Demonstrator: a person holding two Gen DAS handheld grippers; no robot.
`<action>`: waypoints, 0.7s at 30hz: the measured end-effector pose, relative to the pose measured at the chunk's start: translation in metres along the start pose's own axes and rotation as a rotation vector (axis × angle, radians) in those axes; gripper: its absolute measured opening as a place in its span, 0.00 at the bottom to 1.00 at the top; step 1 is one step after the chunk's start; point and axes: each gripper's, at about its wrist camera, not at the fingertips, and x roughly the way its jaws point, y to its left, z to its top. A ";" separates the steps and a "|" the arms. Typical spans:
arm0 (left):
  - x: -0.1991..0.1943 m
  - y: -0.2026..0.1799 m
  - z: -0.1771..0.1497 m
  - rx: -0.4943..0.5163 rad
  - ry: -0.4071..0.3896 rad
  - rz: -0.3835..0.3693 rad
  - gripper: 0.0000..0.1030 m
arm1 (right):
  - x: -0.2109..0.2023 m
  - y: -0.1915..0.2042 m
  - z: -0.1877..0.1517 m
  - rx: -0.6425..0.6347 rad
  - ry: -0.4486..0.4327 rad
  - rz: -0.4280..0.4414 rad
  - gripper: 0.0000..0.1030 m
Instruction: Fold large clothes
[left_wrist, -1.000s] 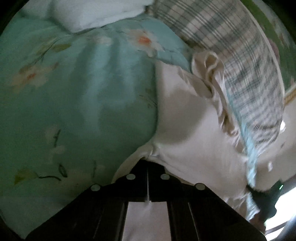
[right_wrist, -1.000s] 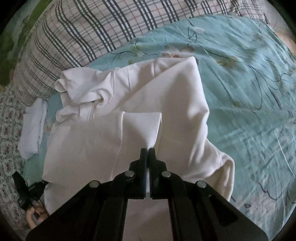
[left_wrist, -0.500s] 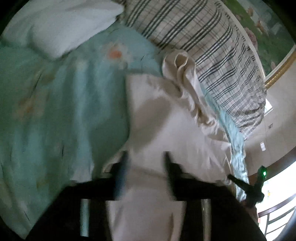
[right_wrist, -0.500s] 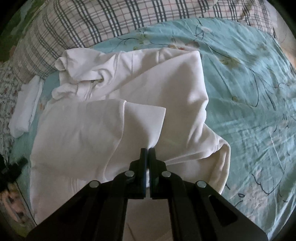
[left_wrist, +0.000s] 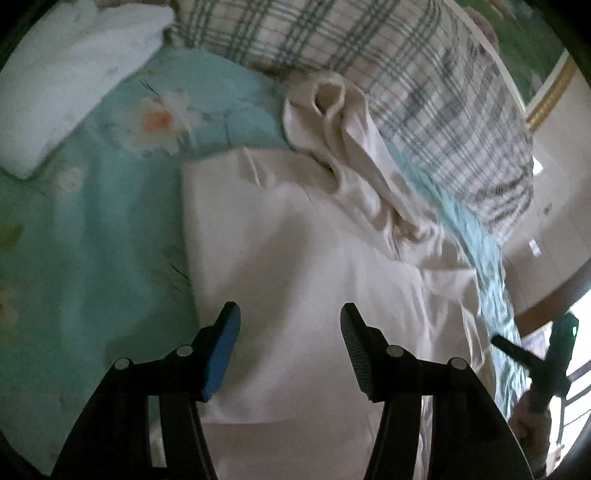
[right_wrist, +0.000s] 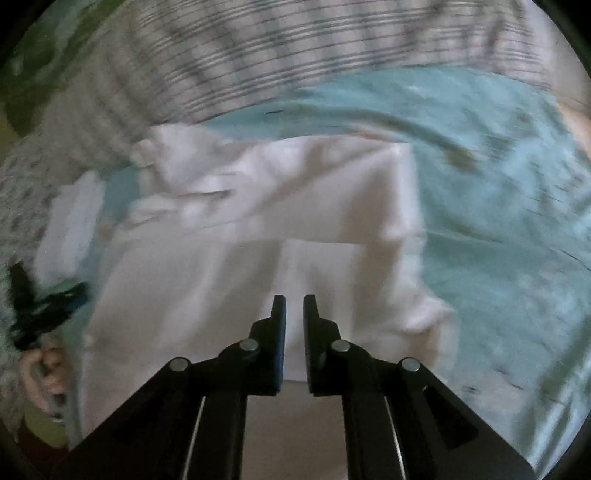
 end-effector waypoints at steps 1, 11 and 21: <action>0.004 -0.001 -0.003 0.014 0.017 0.005 0.54 | 0.010 0.009 0.002 -0.021 0.022 0.030 0.09; 0.010 0.026 -0.019 0.015 0.056 0.076 0.37 | 0.045 -0.014 -0.011 0.012 0.122 -0.024 0.12; 0.024 -0.001 0.061 -0.023 -0.006 0.065 0.49 | 0.045 0.045 0.072 -0.121 -0.019 0.103 0.50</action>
